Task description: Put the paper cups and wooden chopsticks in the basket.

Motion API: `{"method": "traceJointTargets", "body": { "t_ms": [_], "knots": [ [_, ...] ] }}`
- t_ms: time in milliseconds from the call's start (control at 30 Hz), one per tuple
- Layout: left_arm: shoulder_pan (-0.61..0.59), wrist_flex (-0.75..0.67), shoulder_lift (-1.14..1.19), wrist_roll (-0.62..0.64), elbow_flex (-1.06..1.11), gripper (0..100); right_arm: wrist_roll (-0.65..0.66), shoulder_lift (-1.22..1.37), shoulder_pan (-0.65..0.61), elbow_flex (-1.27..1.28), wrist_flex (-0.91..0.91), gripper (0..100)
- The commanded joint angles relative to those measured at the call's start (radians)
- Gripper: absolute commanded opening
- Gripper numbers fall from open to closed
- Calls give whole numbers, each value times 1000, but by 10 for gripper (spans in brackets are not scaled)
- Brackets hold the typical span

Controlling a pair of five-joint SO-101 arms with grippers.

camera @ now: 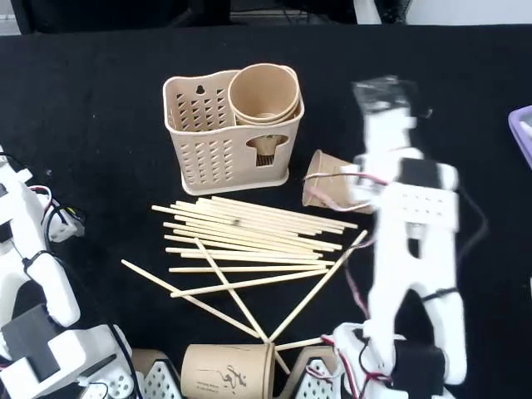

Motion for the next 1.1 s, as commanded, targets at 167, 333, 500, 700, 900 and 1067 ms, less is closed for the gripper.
{"method": "traceJointTargets", "body": {
  "t_ms": [167, 333, 500, 700, 900, 1067],
  "knots": [
    [10, -11, -31, 0, -2, 213, -158, -2, -178, 16, -114, 272],
    [10, -11, -31, 0, -2, 213, -160, -2, -193, 127, -264, 270],
    [10, -11, -31, 0, -4, 213, -157, -2, -193, 188, -347, 270],
    [10, -11, -31, 2, -7, 213, -121, -2, -175, 228, -384, 269],
    [10, -11, -31, 0, -4, 213, -3, -2, -61, 242, -385, 269],
    [10, -11, -31, 0, -5, 213, 97, -8, 84, 237, -385, 269]
  ]
}}
